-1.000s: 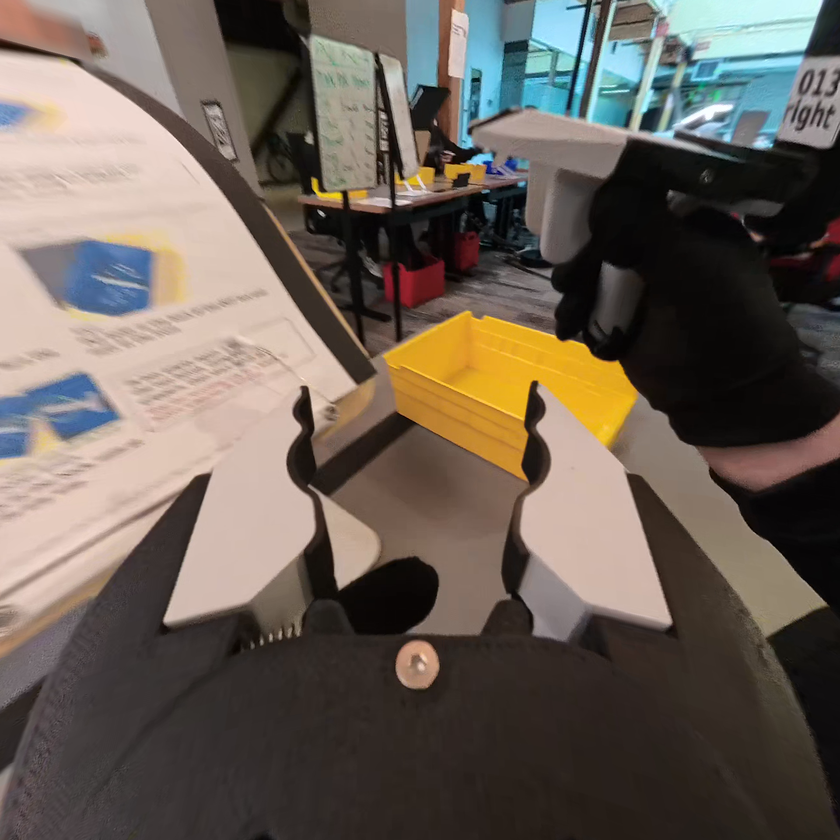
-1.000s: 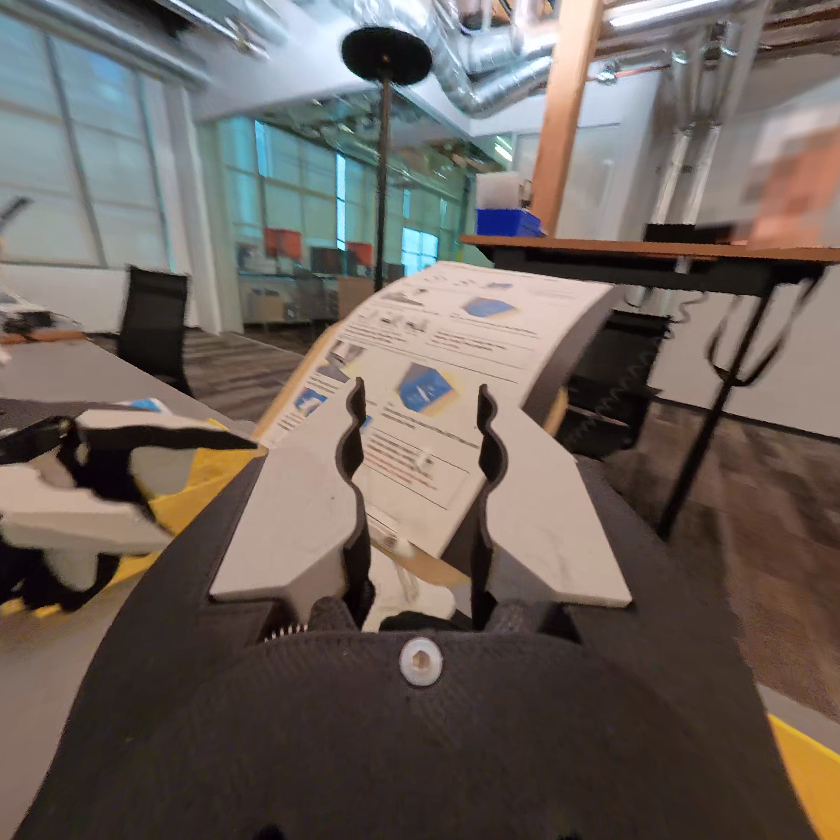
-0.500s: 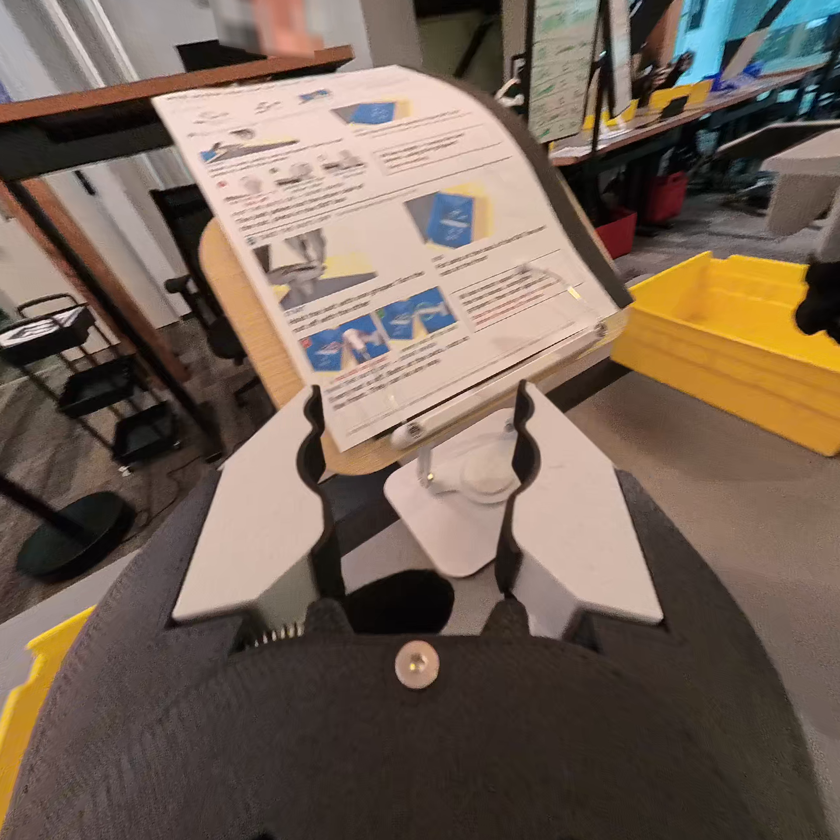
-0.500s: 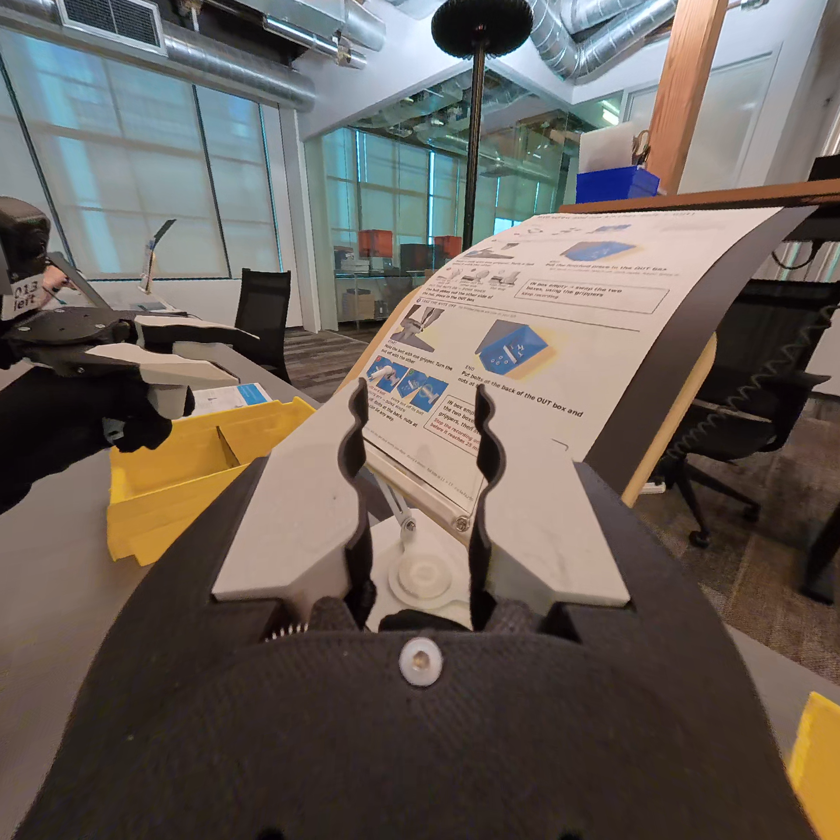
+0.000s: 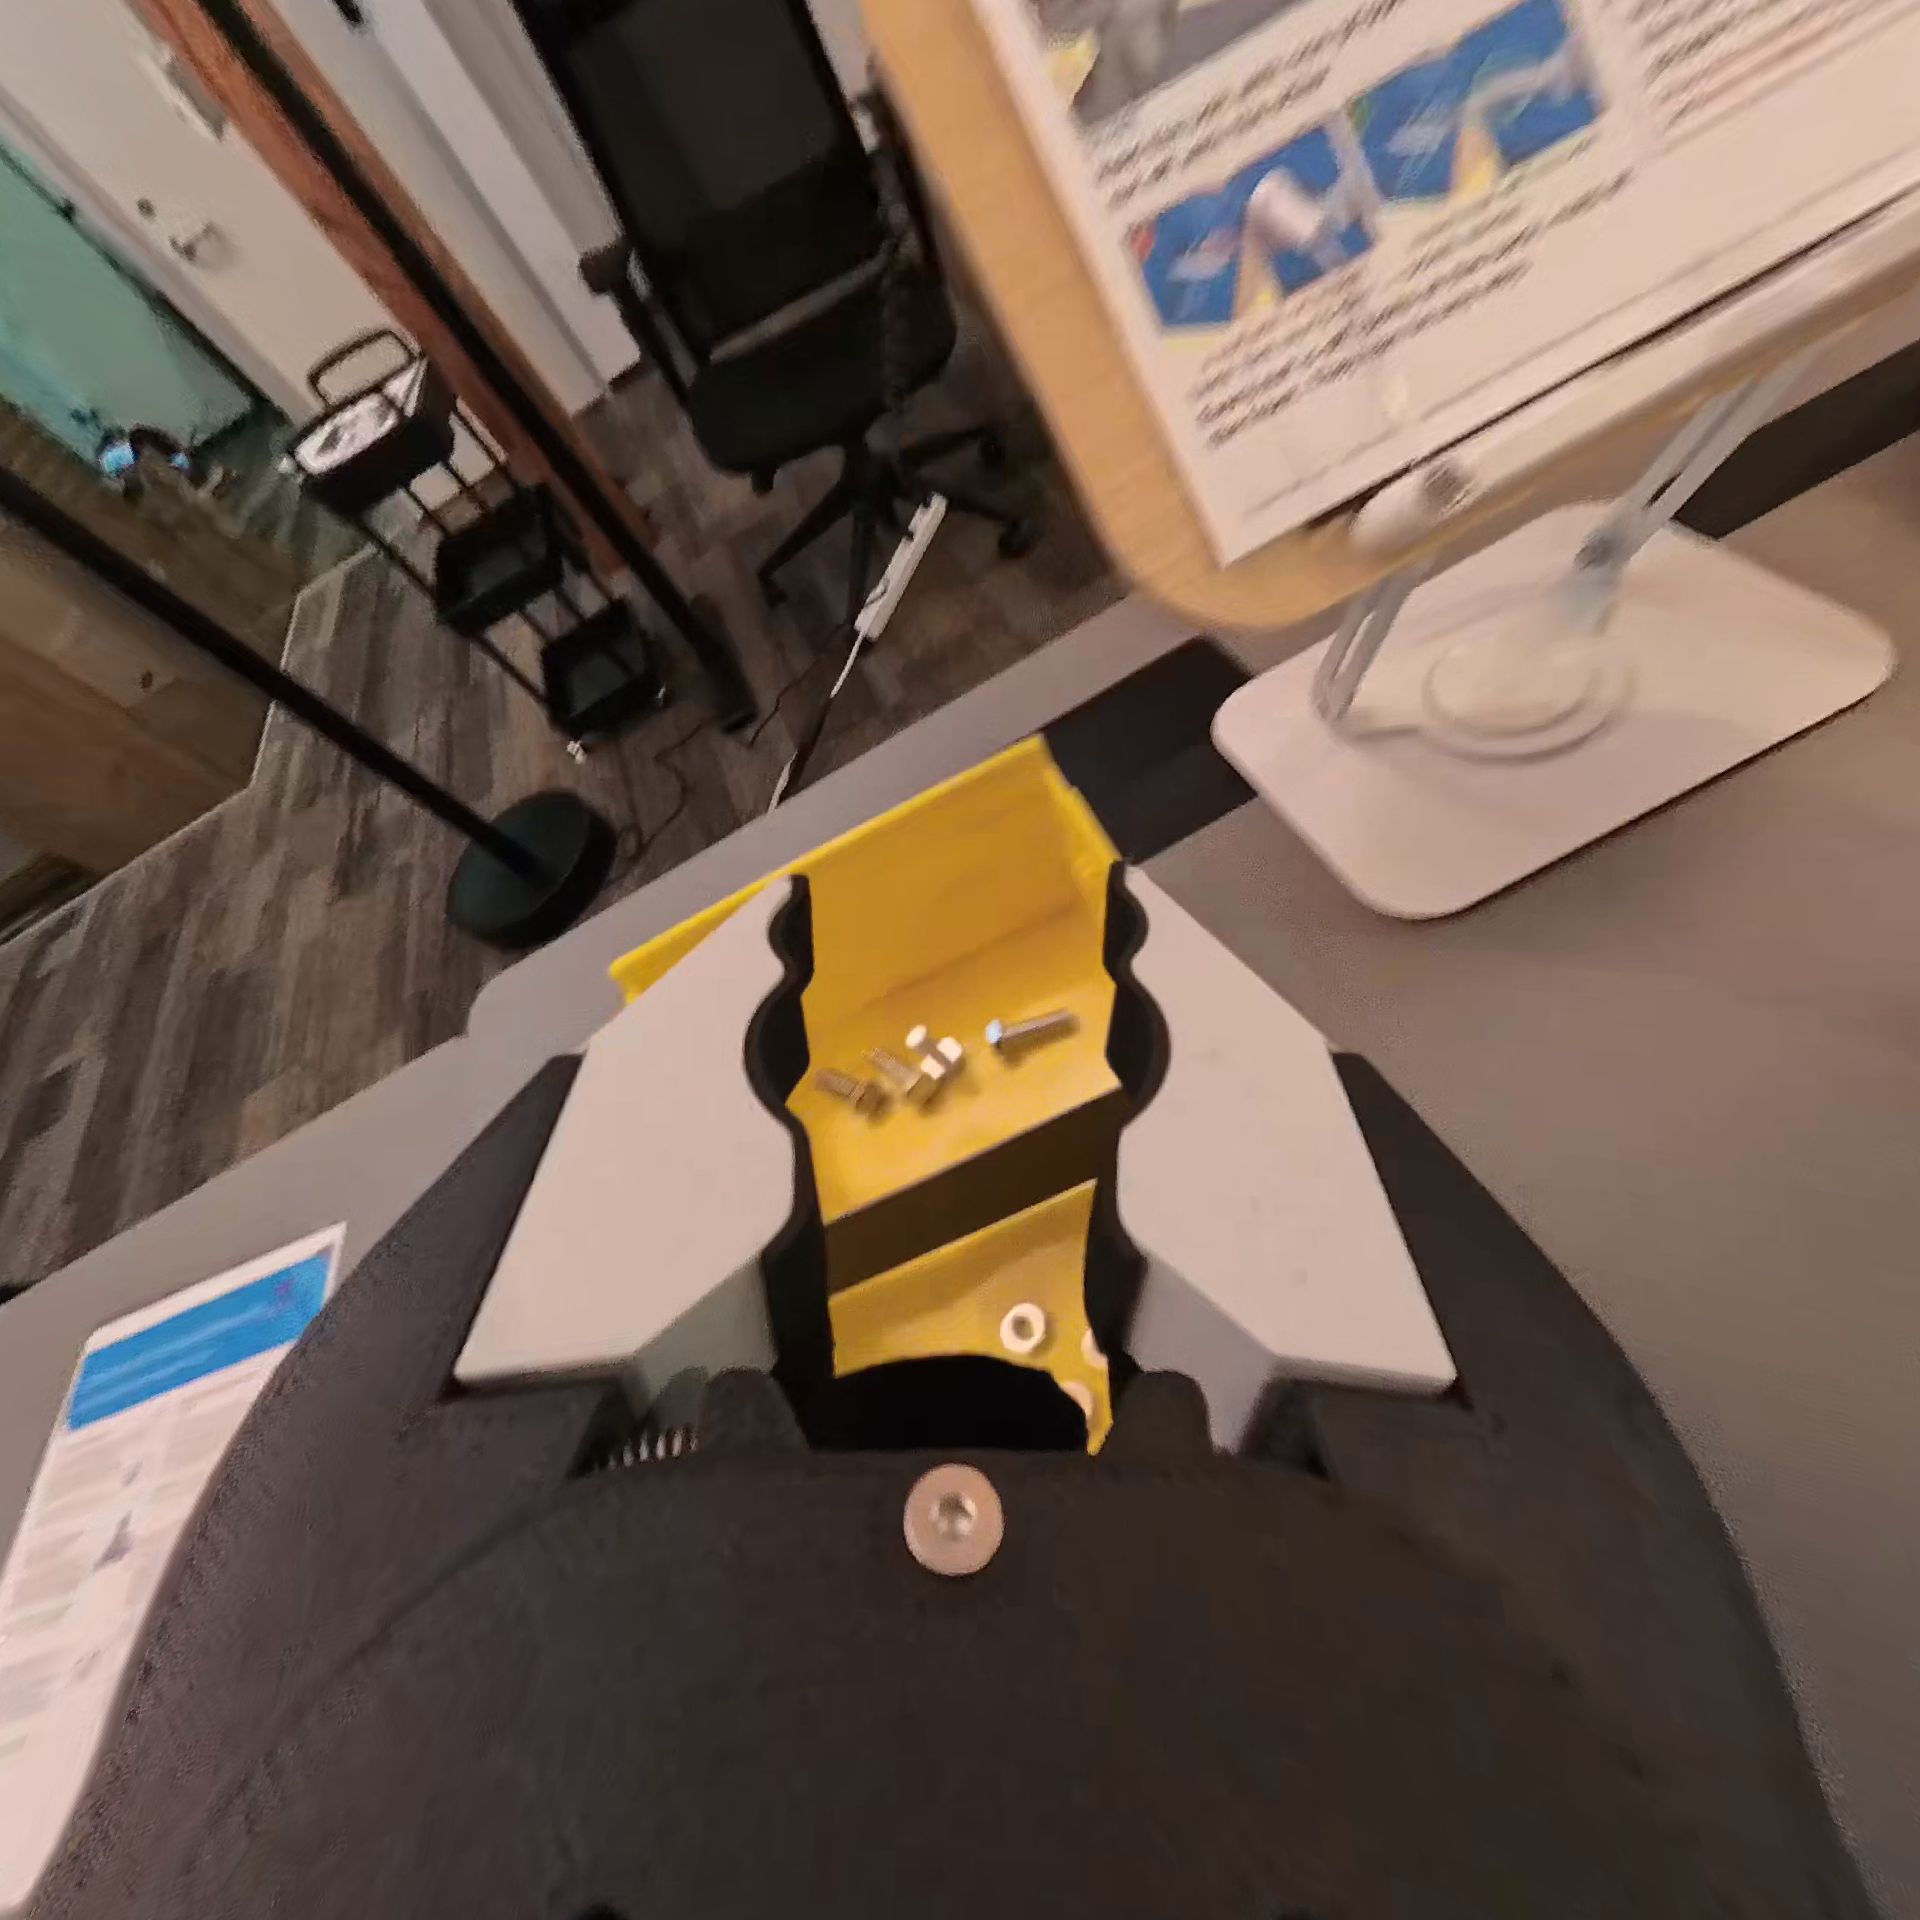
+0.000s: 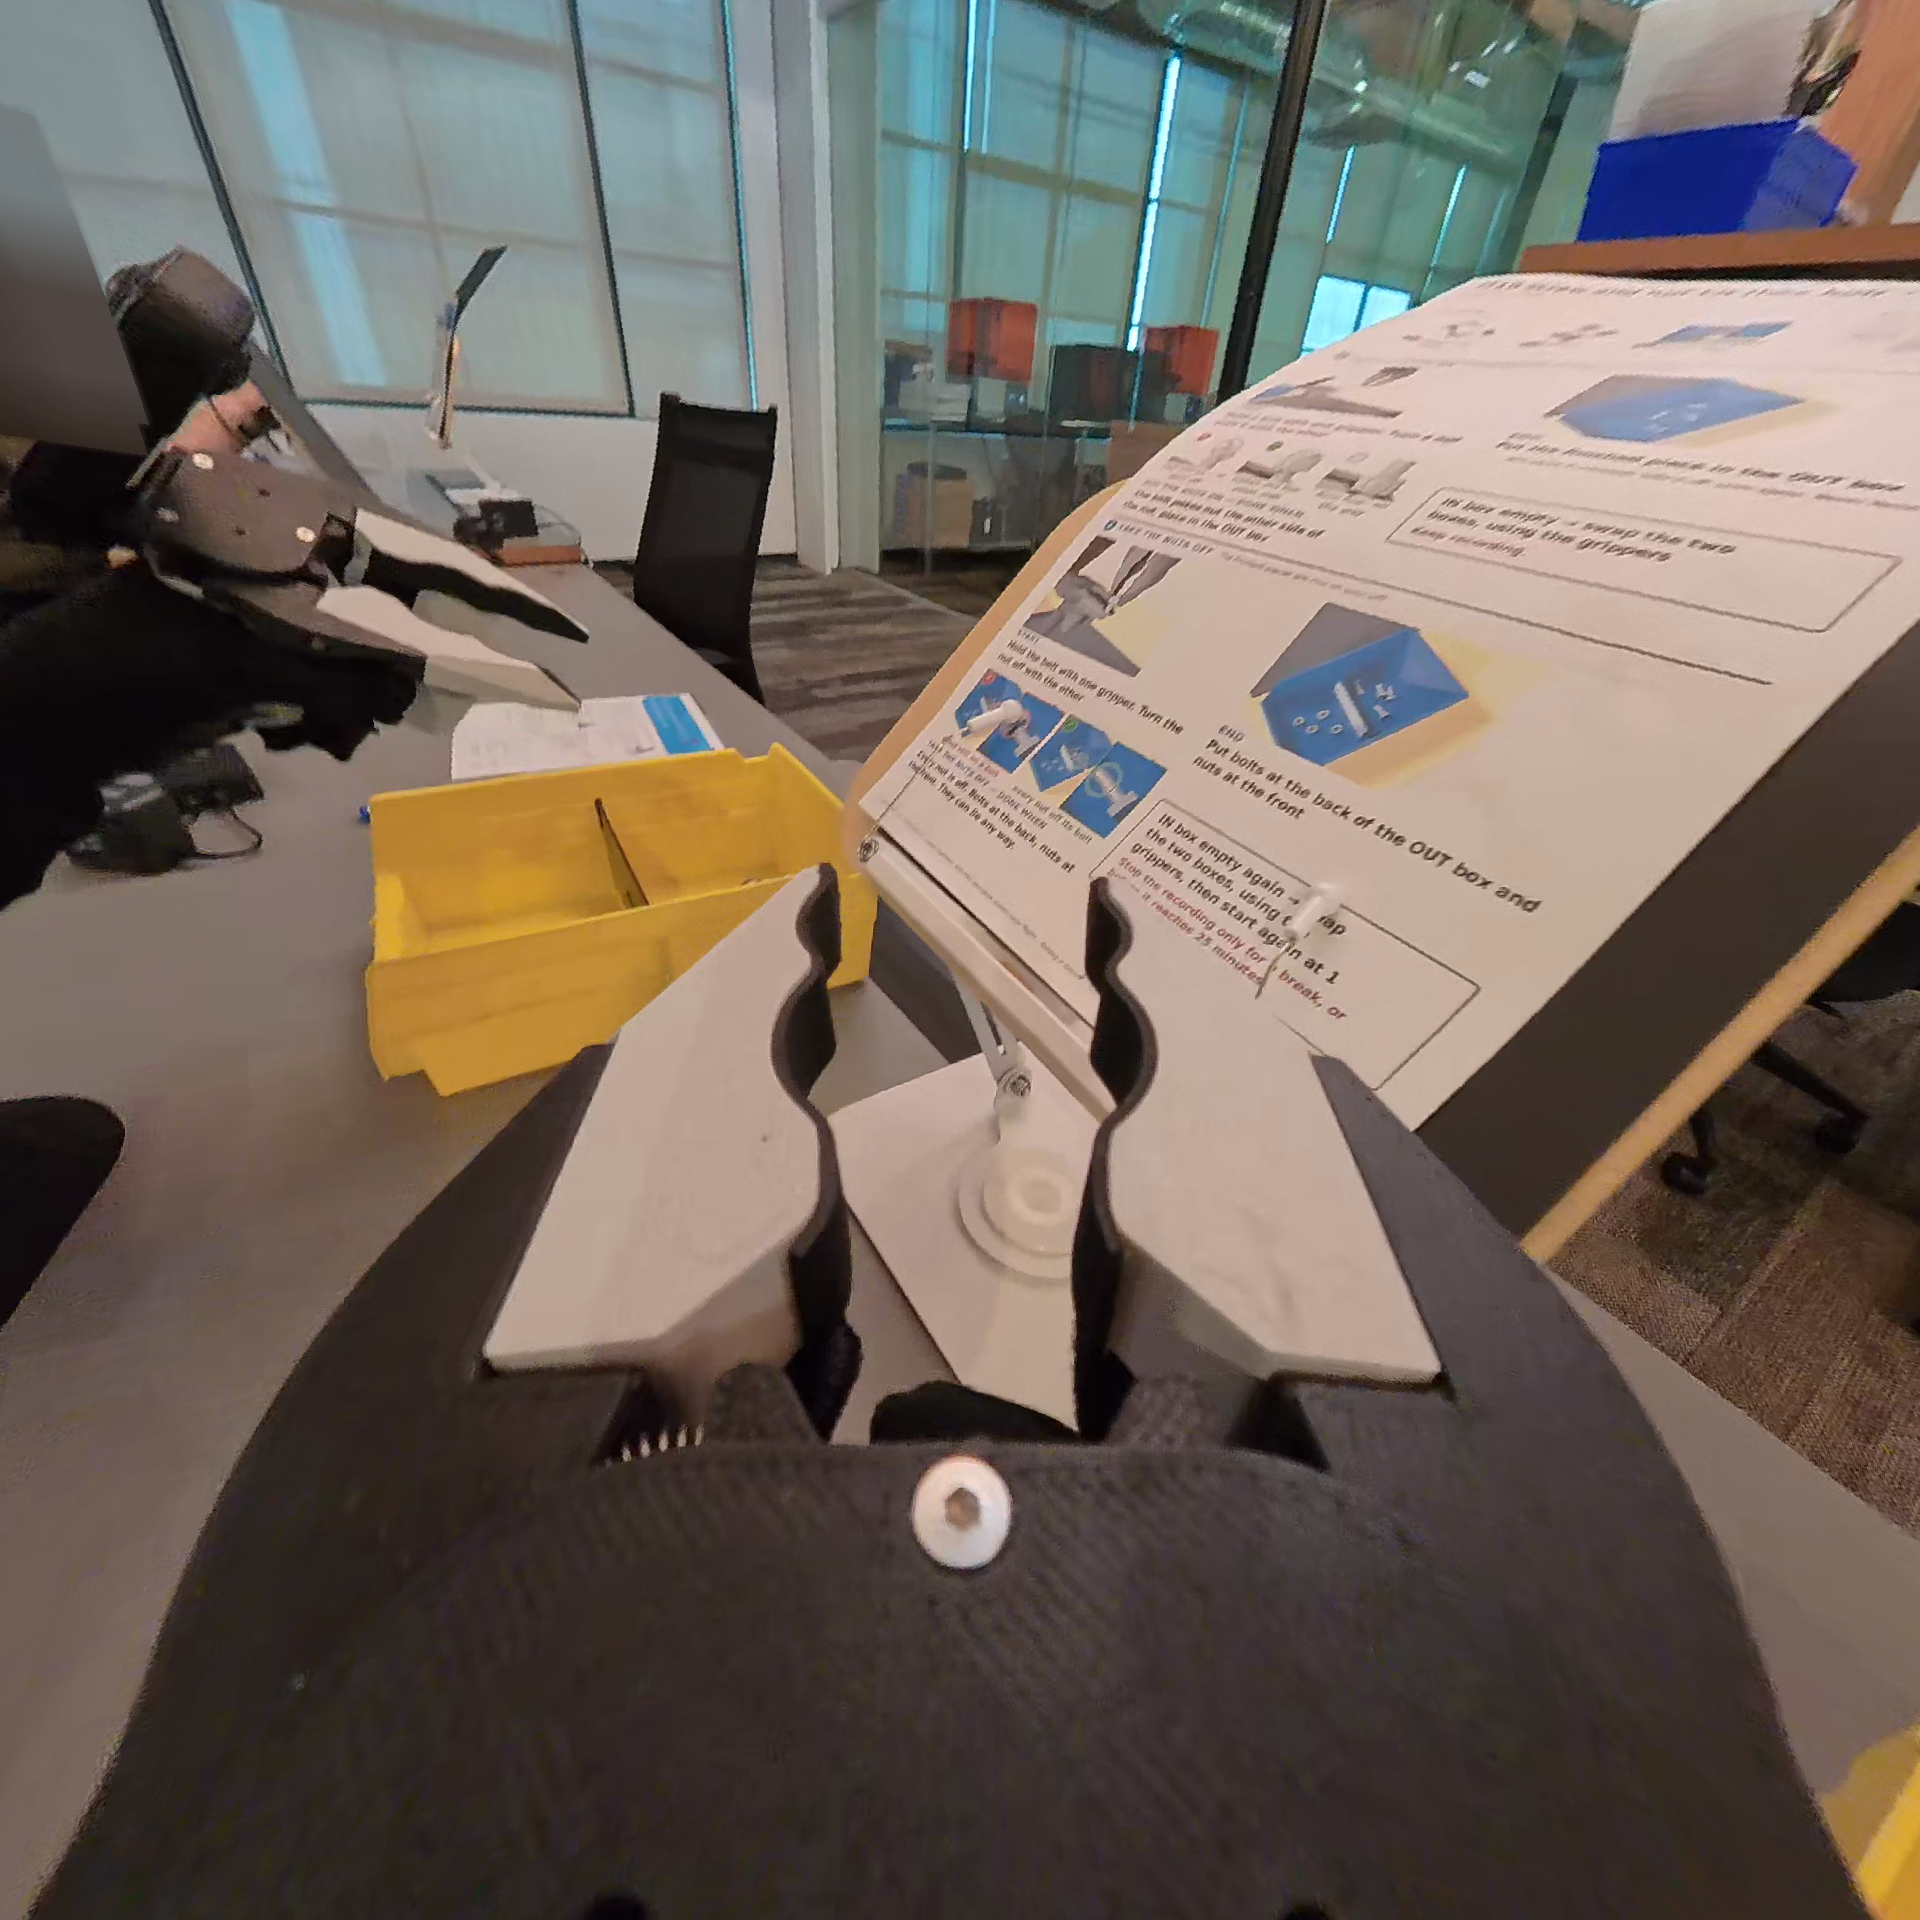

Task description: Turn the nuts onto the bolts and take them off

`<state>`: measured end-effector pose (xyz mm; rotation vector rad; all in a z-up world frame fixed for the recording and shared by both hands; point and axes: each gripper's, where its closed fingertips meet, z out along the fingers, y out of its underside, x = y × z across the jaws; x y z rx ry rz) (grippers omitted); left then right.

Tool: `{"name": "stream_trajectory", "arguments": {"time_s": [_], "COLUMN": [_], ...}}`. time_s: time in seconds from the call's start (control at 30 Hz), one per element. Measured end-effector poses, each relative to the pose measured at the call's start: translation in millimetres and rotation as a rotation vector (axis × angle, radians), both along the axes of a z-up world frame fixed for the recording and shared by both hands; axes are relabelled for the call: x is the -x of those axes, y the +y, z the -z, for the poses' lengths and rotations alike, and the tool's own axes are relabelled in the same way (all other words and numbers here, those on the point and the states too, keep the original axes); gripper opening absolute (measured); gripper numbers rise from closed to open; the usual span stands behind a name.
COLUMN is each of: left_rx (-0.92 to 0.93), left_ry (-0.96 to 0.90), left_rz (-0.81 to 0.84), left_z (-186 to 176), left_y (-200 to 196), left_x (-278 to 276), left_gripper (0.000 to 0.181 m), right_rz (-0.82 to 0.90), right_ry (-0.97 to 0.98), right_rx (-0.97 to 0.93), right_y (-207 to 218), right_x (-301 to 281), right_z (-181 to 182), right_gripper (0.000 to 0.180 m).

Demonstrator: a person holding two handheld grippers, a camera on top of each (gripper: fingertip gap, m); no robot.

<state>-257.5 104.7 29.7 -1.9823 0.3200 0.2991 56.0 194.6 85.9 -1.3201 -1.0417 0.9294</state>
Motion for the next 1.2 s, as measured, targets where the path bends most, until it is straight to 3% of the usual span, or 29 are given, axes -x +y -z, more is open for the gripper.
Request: {"name": "stream_trajectory", "arguments": {"time_s": [0.23,0.37,0.63,0.83,1.2], "left_rx": [0.254,0.329,0.632,0.808,0.848], "left_ry": [0.068,0.051,0.099,0.169,0.11], "left_rz": [-0.027,0.022,0.2,0.193,0.195], "left_z": [48.9,63.8,132.9,173.3,185.4], "left_y": [-14.4,5.7,48.0,57.8,69.5], "left_x": [53.0,58.6,56.6,73.3,71.0], "left_gripper": [0.042,0.034,0.025,0.023,0.006], "right_rz": [-0.041,-0.06,-0.088,-0.092,-0.092], "right_ry": [-0.042,-0.063,-0.103,-0.101,-0.096], "right_rx": [0.015,0.026,0.035,0.048,0.056], "right_y": [-4.7,-6.2,-8.1,-5.3,-2.8], "right_x": [8.1,13.6,21.6,20.8,19.2], "right_z": [10.4,17.9,31.7,35.5,37.2], "right_gripper": [0.045,0.045,0.046,0.045,0.045]}}
